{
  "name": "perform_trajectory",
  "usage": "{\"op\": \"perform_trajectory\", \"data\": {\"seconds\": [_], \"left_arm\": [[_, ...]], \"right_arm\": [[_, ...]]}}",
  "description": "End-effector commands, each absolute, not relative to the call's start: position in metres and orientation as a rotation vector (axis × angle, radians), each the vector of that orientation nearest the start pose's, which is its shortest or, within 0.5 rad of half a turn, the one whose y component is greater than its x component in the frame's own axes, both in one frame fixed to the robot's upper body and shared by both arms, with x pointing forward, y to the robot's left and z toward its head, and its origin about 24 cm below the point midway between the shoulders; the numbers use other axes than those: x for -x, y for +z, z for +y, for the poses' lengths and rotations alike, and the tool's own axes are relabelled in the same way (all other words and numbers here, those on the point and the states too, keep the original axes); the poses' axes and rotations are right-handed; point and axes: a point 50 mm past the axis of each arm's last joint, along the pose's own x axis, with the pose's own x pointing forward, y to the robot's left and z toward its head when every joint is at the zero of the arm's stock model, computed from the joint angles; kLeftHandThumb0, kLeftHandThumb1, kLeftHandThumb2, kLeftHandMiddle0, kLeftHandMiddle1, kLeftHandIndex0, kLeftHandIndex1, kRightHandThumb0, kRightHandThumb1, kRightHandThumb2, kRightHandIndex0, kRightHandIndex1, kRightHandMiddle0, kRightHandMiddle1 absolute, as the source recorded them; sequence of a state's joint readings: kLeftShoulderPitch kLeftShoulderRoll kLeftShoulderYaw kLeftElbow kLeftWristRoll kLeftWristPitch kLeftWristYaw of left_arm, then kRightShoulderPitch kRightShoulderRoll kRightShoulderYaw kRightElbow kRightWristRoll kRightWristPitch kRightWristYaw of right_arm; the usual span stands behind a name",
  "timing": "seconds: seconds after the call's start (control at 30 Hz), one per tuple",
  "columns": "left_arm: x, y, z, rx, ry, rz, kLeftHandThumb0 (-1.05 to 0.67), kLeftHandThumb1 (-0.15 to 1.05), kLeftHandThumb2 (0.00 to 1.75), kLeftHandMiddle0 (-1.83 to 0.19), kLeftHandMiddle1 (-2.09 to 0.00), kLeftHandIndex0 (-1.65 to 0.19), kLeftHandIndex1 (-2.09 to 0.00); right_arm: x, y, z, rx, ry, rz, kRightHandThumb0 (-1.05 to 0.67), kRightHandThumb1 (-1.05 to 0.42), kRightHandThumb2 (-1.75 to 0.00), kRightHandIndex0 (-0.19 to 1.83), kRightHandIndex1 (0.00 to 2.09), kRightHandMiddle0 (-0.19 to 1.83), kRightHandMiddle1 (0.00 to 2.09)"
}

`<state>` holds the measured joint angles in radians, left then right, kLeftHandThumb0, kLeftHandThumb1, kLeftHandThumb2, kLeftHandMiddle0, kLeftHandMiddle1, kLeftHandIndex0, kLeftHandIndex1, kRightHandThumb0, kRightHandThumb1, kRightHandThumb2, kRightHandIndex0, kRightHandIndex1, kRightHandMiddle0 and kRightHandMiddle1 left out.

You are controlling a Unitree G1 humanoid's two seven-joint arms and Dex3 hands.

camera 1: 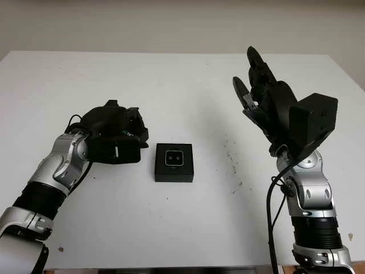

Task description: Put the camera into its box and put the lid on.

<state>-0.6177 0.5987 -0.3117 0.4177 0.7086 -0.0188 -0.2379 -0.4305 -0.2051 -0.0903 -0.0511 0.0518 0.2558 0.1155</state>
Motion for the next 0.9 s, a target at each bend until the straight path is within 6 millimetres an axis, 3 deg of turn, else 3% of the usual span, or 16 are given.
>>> {"op": "perform_trajectory", "data": {"seconds": [0.0, 0.37, 0.57, 0.77, 0.87], "left_arm": [[-0.35, 0.112, 0.202, -1.436, -0.302, -0.001, -0.08, 0.94, 0.05, -0.2, -1.62, -0.19, -1.53], [-0.342, 0.127, 0.2, -1.458, -0.218, -0.145, -0.07, 0.95, 0.06, -0.14, -1.61, -0.16, -1.52], [-0.337, 0.16, 0.196, -1.358, -0.186, -0.272, -0.09, 0.96, 0.06, -0.12, -1.69, -0.13, -1.59], [-0.328, 0.2, 0.186, -1.329, -0.175, -0.415, -0.09, 0.96, 0.05, -0.18, -1.64, -0.15, -1.55], [-0.324, 0.21, 0.182, -1.32, -0.185, -0.472, -0.09, 0.94, 0.05, -0.23, -1.64, -0.2, -1.55]], "right_arm": [[-0.319, 0.16, -0.171, 0.12, 0.101, -0.233, -0.57, -1.05, -0.36, -0.13, 0.05, -0.02, 0.06], [-0.317, 0.157, -0.169, 0.09, 0.095, -0.222, -0.55, -1.05, -0.34, -0.11, 0.06, 0.0, 0.07], [-0.317, 0.156, -0.168, 0.124, 0.093, -0.228, -0.56, -1.05, -0.33, -0.09, 0.07, 0.01, 0.07], [-0.317, 0.156, -0.167, 0.149, 0.097, -0.237, -0.57, -1.05, -0.34, -0.08, 0.07, 0.01, 0.08], [-0.317, 0.155, -0.166, 0.153, 0.096, -0.242, -0.59, -1.05, -0.34, -0.07, 0.08, 0.02, 0.08]]}}
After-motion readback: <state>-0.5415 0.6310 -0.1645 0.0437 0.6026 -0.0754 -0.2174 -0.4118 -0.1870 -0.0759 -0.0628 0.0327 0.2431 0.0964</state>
